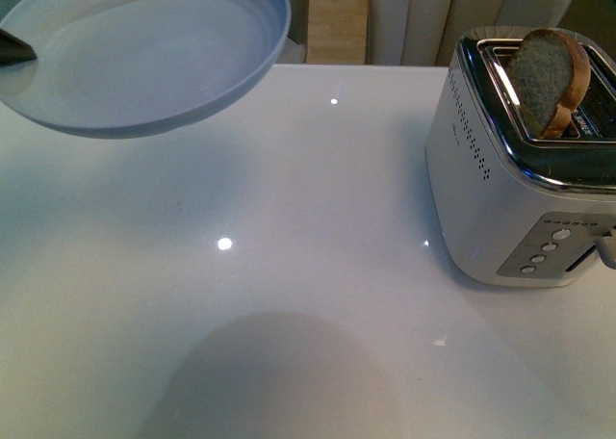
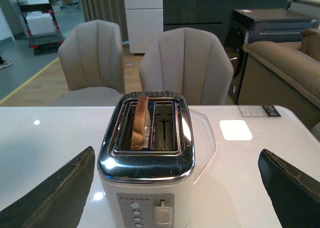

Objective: Left arm holds plate, right arm toasts bread

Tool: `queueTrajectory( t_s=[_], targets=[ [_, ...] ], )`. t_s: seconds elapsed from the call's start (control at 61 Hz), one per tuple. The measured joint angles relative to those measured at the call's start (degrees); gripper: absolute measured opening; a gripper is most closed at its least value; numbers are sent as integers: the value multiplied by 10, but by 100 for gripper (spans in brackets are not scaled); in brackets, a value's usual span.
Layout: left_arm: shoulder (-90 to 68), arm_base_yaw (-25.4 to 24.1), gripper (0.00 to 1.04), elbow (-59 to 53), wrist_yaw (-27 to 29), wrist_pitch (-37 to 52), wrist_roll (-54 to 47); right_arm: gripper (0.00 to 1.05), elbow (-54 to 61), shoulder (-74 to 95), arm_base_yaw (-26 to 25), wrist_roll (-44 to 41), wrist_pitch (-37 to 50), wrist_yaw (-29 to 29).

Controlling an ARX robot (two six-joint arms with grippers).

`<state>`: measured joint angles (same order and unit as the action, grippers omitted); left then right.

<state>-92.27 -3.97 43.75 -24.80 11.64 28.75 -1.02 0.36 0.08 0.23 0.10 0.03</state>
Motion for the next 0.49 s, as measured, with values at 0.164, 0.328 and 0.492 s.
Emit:
queueTrajectory(
  t_s=[0.164,0.328,0.492],
  targets=[
    [-52,-74,3,-12,-40,38,-51,96,0,0,0,0,0,0],
    [-128,-150,3,-29,-53,71,-113,96,0,0,0,0,0,0],
    [-199,-210,3,-33,-66,107,-167,96,0,0,0,0,0,0]
  ],
)
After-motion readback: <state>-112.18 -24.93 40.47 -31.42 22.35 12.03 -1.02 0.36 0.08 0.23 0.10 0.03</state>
